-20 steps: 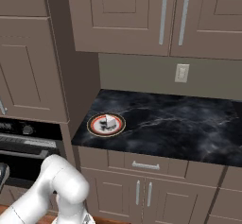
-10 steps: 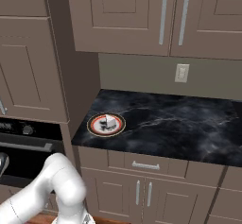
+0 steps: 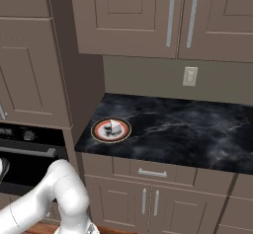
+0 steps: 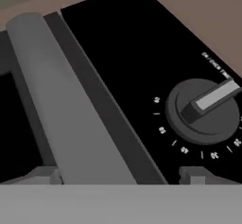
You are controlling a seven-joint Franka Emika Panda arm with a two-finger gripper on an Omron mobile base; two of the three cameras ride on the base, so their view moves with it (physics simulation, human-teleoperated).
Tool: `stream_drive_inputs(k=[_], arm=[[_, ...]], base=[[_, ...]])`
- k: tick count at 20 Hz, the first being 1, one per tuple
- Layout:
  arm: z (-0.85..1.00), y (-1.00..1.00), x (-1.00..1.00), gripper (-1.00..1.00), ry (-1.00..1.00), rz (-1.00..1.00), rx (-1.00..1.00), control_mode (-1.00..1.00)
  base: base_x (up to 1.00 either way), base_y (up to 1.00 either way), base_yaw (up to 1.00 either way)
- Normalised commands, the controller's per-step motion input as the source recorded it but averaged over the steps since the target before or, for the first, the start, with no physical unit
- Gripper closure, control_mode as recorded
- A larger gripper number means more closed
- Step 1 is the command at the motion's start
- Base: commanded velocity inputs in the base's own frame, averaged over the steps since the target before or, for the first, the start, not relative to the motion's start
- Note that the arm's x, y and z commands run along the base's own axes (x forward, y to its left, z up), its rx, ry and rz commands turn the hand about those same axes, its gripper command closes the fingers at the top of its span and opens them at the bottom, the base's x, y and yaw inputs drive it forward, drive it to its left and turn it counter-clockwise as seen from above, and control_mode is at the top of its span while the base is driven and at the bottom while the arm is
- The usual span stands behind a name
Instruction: Take the baked cake out of the oven and place it on the plate for cooling. Then close the oven door.
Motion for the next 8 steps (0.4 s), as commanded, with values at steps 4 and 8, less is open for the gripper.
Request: stream_drive_inputs(k=[4, 8], arm=[[-0.34, 0.04, 0.46, -1.00, 0.00, -0.03, 0.00, -1.00], [-0.28, 0.06, 0.11, -1.00, 0.00, -0.04, 0.00, -1.00]], base=[[0.00, 0.00, 0.00], [0.00, 0.00, 0.00]])
